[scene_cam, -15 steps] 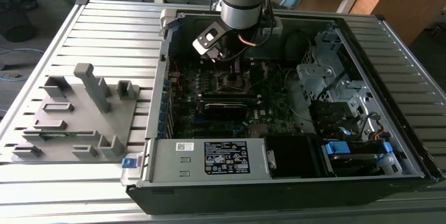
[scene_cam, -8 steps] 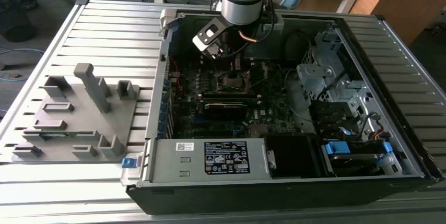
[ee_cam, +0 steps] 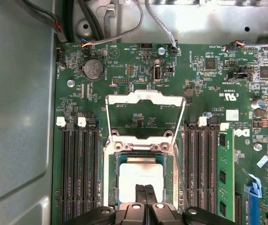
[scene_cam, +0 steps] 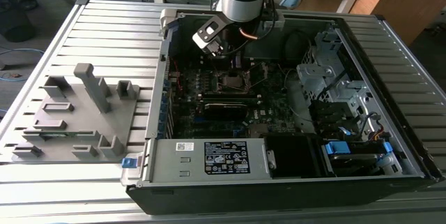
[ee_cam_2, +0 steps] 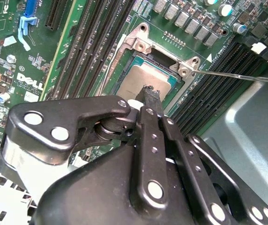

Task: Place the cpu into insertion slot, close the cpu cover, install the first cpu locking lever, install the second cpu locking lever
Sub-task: 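Close the cpu cover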

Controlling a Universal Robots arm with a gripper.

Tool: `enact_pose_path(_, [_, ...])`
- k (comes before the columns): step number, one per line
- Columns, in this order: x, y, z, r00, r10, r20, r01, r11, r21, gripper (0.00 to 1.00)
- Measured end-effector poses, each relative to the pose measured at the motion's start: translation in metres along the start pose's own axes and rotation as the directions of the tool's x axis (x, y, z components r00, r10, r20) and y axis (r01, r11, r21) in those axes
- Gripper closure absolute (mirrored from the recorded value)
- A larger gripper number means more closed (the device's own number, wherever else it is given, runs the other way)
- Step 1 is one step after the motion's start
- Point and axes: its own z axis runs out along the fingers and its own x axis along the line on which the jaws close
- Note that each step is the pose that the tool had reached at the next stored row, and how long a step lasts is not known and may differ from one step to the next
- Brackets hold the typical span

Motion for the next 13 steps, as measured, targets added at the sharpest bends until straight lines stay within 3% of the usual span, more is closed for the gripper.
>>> enact_pose_path(13, [0.0, 0.0001, -0.0038, 1.0, 0.0, -0.0002, 0.0, 1.0, -0.0002, 0.89])
